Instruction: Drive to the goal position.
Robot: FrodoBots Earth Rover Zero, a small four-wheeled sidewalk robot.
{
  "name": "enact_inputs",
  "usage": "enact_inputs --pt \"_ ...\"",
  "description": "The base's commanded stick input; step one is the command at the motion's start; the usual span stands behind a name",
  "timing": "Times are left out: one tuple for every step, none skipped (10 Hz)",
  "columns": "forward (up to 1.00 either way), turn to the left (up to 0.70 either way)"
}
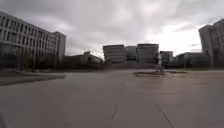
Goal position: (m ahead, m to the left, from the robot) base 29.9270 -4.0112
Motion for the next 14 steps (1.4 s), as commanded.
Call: enact_inputs --pt "1.00 0.00" --pt "1.00 0.11" --pt "1.00 0.10" --pt "1.00 0.06" --pt "1.00 0.04" --pt "1.00 0.01" --pt "1.00 0.00" --pt "1.00 0.01" --pt "1.00 0.07" --pt "1.00 0.05" --pt "1.00 0.00" --pt "1.00 0.00" --pt "1.00 -0.21" --pt "1.00 -0.38"
